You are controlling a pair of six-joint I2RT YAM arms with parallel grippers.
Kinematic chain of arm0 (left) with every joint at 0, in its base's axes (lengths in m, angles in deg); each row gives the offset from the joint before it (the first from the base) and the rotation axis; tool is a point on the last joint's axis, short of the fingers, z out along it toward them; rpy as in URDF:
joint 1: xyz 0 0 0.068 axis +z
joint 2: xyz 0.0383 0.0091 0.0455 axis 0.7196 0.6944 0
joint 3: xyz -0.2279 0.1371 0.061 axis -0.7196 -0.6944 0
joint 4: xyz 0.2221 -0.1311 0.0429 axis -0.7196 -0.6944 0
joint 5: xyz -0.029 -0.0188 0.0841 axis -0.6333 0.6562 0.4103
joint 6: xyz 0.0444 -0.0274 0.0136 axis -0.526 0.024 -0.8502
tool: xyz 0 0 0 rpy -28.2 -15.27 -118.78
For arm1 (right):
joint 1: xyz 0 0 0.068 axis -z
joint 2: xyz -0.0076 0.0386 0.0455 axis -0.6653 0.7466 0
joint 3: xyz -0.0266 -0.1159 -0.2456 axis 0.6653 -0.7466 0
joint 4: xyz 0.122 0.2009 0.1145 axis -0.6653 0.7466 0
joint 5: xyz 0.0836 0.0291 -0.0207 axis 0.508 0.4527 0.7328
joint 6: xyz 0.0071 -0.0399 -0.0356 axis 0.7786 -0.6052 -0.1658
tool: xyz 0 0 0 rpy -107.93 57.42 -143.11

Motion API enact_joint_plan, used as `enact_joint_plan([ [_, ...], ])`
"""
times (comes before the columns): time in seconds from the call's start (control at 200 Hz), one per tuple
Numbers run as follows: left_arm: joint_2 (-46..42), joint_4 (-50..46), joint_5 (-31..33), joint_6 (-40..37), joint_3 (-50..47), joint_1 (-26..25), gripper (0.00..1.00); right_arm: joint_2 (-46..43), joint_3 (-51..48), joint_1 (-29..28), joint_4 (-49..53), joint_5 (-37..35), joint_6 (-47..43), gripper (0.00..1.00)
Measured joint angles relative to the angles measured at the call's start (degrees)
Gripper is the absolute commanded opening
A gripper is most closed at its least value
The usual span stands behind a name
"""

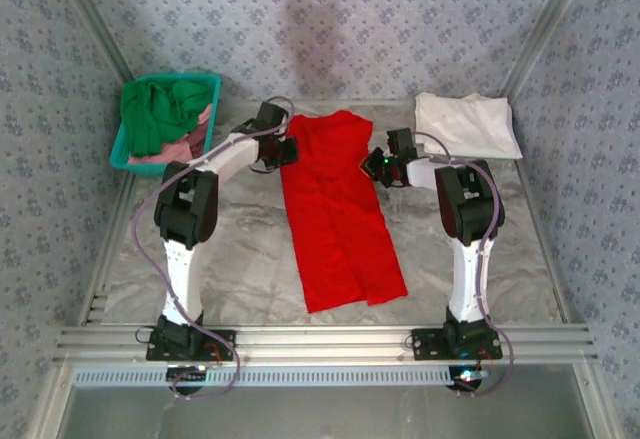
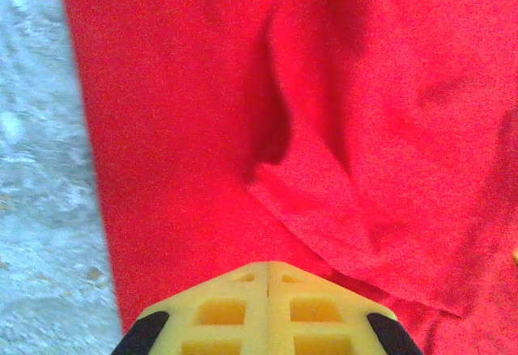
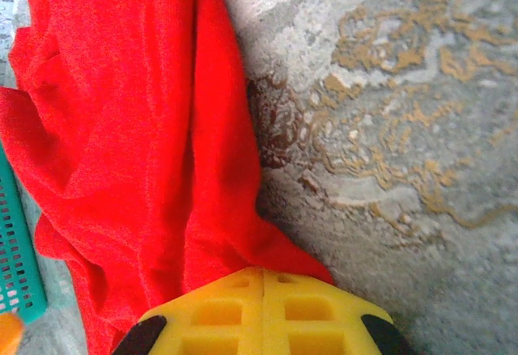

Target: Fold and stack the t-shirts

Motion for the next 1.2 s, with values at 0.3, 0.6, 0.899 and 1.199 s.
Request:
enact_joint_plan([
  [0.3,11.0,2.4,-2.2,1.7,9.2,1.3,0.00,1.8,1.9,0.2,-1.3,0.2,3.2,0.00],
  [0.6,30.4,-3.8,-7.4,2.4,41.2,3.1,0.00,7.5,8.7,1.0,-5.4,-0.6,12.4,0.00],
  [0.899,38.6,-13.6,-9.9,1.1,58.0,7.7,0.00,12.2,18.0,1.1,-1.3,-3.8,13.9,0.15],
  [1.199,14.5,-13.0,-9.5,-4.1,28.5,9.0,0.38,-4.5,6.9,-0.2,5.1,-4.6,8.2,0.31],
])
